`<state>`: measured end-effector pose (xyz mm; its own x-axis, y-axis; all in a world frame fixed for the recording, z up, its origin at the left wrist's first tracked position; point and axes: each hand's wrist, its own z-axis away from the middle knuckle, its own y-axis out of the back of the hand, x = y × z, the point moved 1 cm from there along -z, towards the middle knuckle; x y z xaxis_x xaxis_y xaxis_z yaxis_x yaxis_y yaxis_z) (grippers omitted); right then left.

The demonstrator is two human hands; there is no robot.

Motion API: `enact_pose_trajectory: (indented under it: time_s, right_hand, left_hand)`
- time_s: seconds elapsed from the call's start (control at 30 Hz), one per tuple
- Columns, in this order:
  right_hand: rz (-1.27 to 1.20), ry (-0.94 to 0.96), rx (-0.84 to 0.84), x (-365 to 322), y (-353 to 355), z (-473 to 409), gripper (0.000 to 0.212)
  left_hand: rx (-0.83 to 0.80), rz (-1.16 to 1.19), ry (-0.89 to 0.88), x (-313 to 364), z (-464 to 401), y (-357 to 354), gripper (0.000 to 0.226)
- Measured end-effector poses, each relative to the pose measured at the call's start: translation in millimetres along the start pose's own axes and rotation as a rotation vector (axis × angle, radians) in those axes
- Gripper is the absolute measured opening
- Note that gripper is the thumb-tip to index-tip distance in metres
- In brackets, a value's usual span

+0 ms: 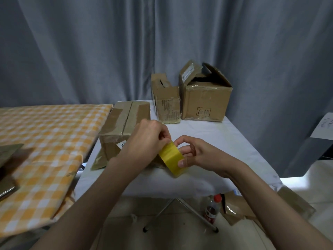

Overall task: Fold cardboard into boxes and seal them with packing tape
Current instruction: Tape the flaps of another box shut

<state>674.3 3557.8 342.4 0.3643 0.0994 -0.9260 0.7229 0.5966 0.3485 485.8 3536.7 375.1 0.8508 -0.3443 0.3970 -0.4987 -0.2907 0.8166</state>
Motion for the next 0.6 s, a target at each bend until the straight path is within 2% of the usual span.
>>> enact_pose_trajectory:
  time_s: [0.2,0.4,0.5,0.6]
  right_hand:
    - [0.022,0.036,-0.017,0,-2,0,0.039]
    - [0.106,0.083,0.021,1,-5,0,0.041]
    - [0.137,0.099,0.086,-1,2,2,0.046]
    - [0.131,0.09,0.125,-3,10,6,0.049]
  left_hand:
    - [-0.102,-0.05,-0.055,2,0,9,0.012]
    - [-0.163,-0.113,-0.084,3,2,4,0.008]
    - [-0.138,-0.03,-0.136,1,9,-2,0.01]
    - [-0.099,0.117,-0.109,0,9,-4,0.015]
